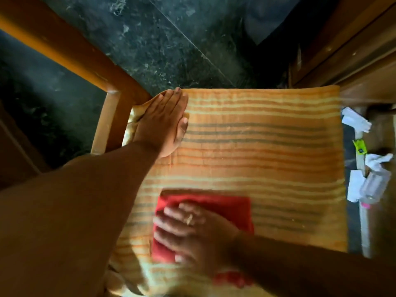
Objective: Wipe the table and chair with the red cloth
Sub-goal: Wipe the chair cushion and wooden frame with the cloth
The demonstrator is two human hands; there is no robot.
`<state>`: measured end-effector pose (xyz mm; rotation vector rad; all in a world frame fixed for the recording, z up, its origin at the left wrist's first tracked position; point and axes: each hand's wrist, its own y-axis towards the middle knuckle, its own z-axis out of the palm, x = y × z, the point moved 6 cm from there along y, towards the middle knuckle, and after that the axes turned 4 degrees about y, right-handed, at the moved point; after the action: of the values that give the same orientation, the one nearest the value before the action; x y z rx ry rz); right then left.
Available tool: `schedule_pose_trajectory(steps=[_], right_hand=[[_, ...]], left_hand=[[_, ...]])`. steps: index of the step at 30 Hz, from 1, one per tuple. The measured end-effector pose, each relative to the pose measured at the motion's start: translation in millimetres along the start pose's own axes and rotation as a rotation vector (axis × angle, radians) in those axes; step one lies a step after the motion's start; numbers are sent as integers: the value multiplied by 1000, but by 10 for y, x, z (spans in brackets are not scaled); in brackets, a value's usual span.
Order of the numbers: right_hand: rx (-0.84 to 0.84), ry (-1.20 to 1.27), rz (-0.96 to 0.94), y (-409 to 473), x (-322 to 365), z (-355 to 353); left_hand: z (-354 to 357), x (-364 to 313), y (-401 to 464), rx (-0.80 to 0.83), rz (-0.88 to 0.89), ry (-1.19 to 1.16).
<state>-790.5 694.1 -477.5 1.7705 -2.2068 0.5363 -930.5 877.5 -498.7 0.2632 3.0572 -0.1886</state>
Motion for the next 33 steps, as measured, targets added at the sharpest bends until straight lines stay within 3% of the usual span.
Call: schedule_pose_trajectory(steps=[2, 5, 10, 12, 14, 15, 17, 20, 23, 28, 31, 33], right_hand=[[190, -5, -182, -159, 156, 184], [132, -55, -168, -133, -571, -132], [-141, -172, 492, -119, -2414, -980], [-240, -112, 702, -101, -2583, -1066], [-325, -135, 794, -86, -2282, -937], [-329, -136, 759, -106, -1970, -779], [-220, -73, 506, -225, -1071, -345], [107, -33, 75, -909, 155, 205], [164, -39, 25, -1523, 13, 199], [-52, -108, 385, -1699, -1629, -469], [-252, -104, 790, -1676, -2680, -1011], [-351, -75, 1012, -1530, -2825, -1108]], left_hand=[[11, 19, -28, 7, -1, 4], [23, 8, -38, -2, -18, 11], [31, -10, -38, -22, -25, 34], [20, -6, -29, -15, -21, 35], [34, -25, -25, 6, -10, 24], [31, -34, -17, 11, -4, 22], [5, -20, 0, 43, -8, 25], [-89, -59, 9, 94, -75, 40], [-104, -568, -110, 69, -45, -20], [187, -1055, -293, 41, 33, -10], [236, -997, -265, -7, 55, 5], [263, -983, -269, -12, 52, 11]])
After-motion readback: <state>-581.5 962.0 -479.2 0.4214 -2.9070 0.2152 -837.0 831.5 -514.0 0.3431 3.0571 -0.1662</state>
